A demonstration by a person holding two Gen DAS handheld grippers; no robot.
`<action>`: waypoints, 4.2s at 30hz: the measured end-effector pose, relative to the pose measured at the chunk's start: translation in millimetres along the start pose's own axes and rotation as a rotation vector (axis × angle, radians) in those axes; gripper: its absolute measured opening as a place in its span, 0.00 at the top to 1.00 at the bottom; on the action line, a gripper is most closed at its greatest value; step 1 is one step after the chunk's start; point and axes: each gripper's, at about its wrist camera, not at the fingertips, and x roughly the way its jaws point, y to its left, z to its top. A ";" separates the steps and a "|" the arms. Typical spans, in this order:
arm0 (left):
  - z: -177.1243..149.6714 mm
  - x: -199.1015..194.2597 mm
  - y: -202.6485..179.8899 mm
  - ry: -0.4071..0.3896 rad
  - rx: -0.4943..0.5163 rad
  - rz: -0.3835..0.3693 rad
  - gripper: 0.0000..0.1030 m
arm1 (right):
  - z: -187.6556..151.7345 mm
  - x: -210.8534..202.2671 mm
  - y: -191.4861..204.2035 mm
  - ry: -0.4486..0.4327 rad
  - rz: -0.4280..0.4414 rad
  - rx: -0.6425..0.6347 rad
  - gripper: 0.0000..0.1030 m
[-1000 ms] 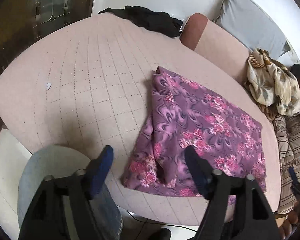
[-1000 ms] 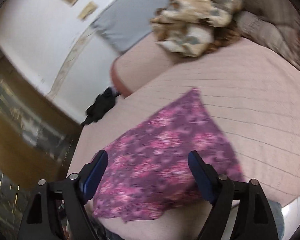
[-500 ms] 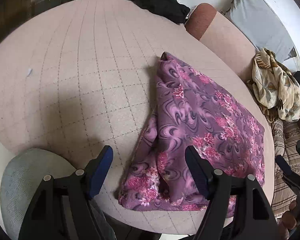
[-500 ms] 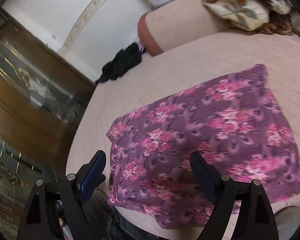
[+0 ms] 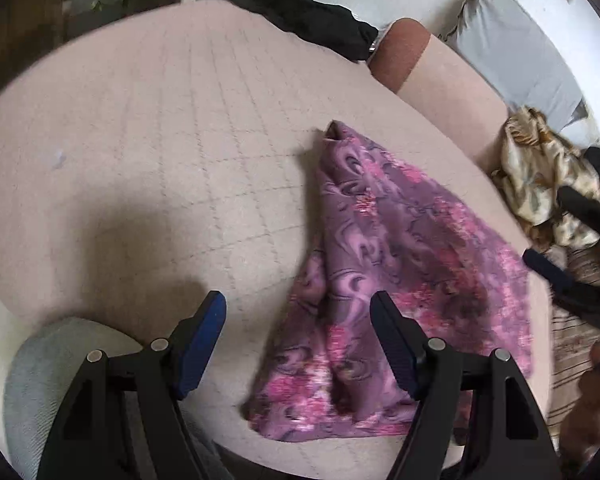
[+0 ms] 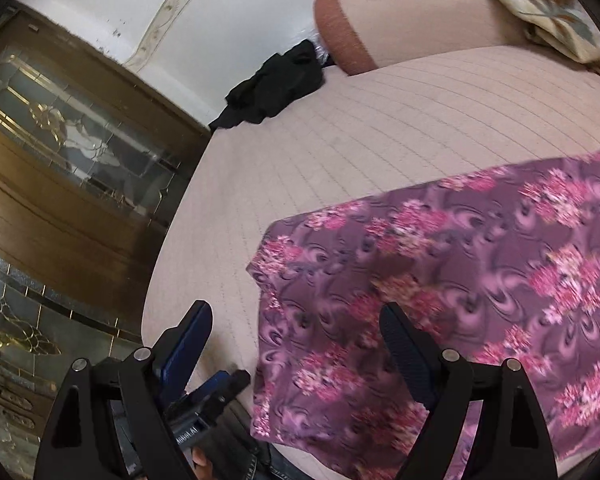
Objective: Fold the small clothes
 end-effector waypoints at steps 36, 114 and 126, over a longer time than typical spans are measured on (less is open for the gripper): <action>-13.4 -12.1 -22.8 0.024 0.052 -0.227 0.95 | 13.2 182.0 66.9 0.621 -0.382 -0.228 0.79; 21.5 178.0 -251.3 0.371 0.121 -0.391 0.12 | 89.5 -103.2 -304.2 0.014 0.041 0.342 0.16; 36.1 155.2 -226.1 0.375 -0.016 -0.510 0.71 | 84.5 -94.0 -303.0 -0.012 0.014 0.385 0.76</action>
